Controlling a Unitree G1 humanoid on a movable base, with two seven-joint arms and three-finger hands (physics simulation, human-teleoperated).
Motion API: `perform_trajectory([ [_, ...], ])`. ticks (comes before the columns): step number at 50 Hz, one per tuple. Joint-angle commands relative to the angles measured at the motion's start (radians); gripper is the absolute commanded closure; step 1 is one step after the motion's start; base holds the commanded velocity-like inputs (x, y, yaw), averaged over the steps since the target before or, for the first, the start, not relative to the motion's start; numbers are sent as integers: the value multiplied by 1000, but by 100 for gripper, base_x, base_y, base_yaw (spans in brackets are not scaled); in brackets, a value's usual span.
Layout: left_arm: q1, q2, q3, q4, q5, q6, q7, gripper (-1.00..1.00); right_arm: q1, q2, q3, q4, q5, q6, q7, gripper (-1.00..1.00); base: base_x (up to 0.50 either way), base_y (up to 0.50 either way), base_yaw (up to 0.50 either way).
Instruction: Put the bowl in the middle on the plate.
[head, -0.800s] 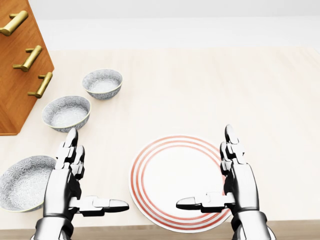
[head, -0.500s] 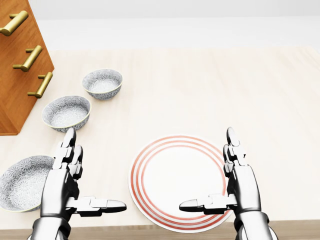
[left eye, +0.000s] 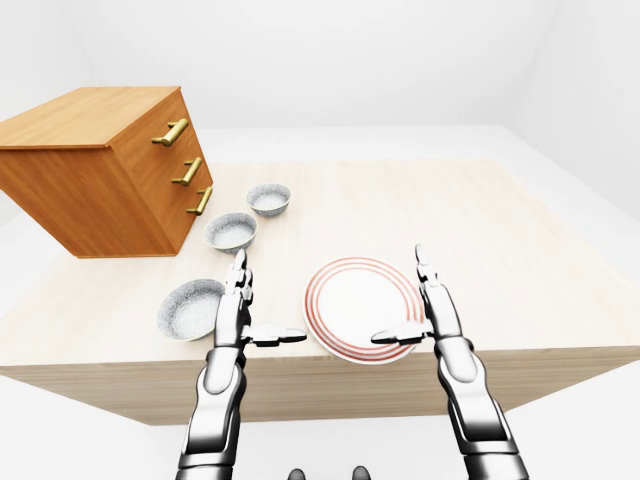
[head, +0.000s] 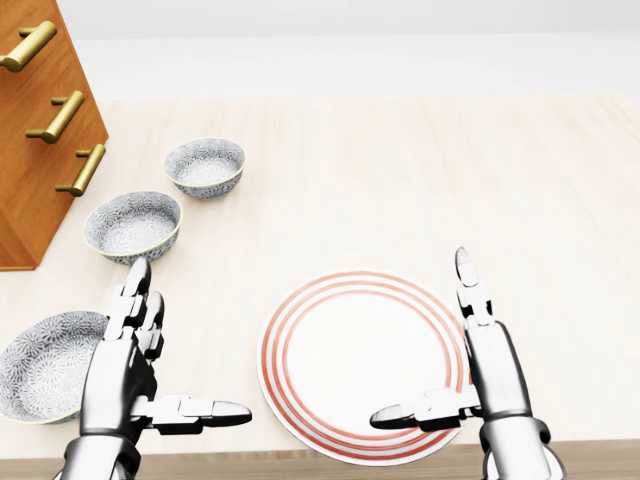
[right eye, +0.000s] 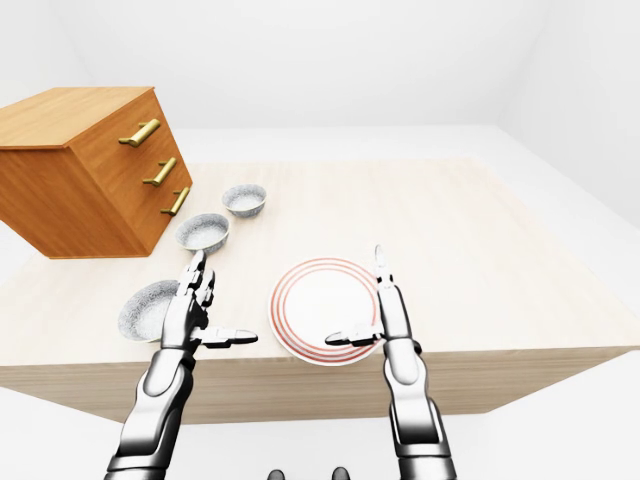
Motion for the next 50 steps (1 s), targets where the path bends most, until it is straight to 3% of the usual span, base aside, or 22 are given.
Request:
perform_trajectory([
  [1, -2, 0, 0, 13, 5, -8, 5, -100, 15, -25, -39, -90, -71, 41, 51, -100, 0, 0, 0],
  [10, 3, -1, -3, 3, 6, -2, 4, -100, 32, -45, -114, -157, -51, 41, 105, -100, 0, 0, 0],
  [20, 3, -1, -4, 7, 9, -5, 6, -100, 8, -97, -268, -217, 50, 41, 166, -100, 0, 0, 0],
  [26, 4, -3, -10, 11, 14, -8, 5, -100, -18, -194, -432, -224, 114, 41, 220, -100, 0, 0, 0],
  [32, -1, -2, -8, 23, 17, -14, 6, -100, -15, -234, -509, -217, 134, 41, 244, -100, 0, 0, 0],
  [37, -4, -1, -7, 34, 20, -21, 5, -100, -71, -330, -573, -211, 125, 41, 286, -100, 0, 0, 0],
  [40, 0, -1, -8, 22, 20, -12, 5, -100, -102, -381, -607, -224, 137, 41, 313, -100, 0, 0, 0],
  [50, 3, -1, -8, 9, 20, -3, 4, -100, -89, -433, -677, -154, 160, 41, 324, -100, 0, 0, 0],
])
